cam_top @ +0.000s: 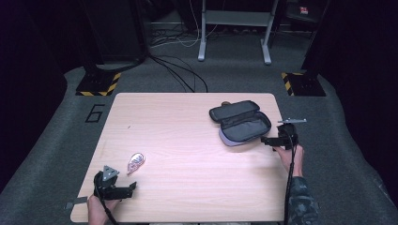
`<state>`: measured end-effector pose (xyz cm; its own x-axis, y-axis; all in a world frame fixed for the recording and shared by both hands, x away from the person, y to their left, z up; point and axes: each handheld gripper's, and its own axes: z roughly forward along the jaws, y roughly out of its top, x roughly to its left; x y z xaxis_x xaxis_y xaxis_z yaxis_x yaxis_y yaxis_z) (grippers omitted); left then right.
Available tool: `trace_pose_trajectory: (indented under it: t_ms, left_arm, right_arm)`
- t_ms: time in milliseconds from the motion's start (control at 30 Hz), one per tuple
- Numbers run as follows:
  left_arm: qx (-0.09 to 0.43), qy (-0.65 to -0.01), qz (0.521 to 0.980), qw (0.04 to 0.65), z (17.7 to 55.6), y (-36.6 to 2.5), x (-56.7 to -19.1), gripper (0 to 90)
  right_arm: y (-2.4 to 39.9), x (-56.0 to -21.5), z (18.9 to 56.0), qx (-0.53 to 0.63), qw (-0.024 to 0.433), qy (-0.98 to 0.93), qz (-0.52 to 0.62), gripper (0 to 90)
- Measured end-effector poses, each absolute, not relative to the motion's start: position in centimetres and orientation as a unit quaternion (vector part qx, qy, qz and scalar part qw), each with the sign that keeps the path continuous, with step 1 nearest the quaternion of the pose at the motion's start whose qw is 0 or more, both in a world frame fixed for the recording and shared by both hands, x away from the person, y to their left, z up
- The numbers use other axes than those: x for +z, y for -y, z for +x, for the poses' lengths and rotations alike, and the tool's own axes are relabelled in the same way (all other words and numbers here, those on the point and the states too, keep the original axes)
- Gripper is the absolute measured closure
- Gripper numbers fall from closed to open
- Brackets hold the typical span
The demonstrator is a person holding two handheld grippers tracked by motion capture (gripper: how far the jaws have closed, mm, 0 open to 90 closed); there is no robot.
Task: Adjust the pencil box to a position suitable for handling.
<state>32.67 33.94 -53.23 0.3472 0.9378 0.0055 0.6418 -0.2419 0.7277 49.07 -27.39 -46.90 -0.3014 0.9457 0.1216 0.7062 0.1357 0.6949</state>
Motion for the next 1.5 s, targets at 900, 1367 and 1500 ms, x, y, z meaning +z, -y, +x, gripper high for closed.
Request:
trace_pose_trajectory:
  t_ms: [900, 1367, 1500]
  left_arm:
    - [0.222, -0.522, 0.758, 0.322, 33.0, -33.5, -53.1, 0.2]
    - [0.223, -0.521, 0.758, 0.322, 33.0, -33.5, -53.1, 0.2]
    - [0.223, -0.521, 0.758, 0.321, 33.0, -33.5, -53.1, 0.2]
  right_arm:
    - [27.3, -48.1, 55.2, 0.285, 0.214, -0.705, 0.613, 73.4]
    - [26.2, -48.0, 53.4, 0.289, 0.195, -0.706, 0.616, 84.9]
    - [26.1, -48.6, 52.2, 0.298, 0.189, -0.703, 0.617, 85.7]
